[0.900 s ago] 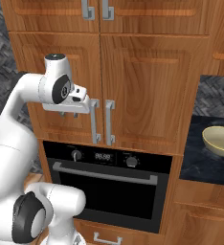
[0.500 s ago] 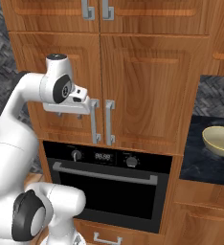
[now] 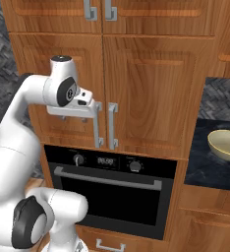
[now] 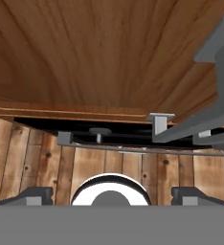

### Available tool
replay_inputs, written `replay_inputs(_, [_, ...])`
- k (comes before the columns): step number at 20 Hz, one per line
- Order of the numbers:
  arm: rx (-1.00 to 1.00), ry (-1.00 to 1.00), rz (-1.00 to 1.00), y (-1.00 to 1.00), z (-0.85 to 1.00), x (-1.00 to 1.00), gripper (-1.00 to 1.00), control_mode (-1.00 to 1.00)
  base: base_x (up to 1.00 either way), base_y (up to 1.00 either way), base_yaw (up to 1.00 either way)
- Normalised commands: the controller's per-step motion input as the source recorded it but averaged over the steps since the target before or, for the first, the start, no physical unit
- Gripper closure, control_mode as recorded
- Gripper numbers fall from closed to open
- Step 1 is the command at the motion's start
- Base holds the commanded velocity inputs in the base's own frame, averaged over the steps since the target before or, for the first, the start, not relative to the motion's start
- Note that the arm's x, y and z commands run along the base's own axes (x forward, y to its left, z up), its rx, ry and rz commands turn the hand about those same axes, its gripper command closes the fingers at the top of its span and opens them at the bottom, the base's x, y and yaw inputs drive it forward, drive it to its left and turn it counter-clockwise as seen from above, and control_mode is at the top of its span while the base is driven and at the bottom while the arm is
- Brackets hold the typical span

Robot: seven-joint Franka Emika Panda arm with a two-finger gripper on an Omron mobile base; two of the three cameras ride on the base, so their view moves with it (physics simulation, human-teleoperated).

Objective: Open the cabinet and setup a tea strainer by placing it in the bowl upright.

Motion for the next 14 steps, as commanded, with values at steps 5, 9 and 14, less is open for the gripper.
replay_inputs(5, [0.0, 0.0, 0.0, -0.2, 0.0, -0.03, -1.0, -1.0, 0.0, 0.0, 0.0])
replay_inputs(9, [0.0, 0.0, 0.0, -0.12, 0.0, -0.07, -1.0, -1.0, 0.0, 0.0, 0.0])
replay_inputs(14, [0.0, 0.0, 0.0, -0.02, 0.0, -0.07, -1.0, -1.0, 0.0, 0.0, 0.0])
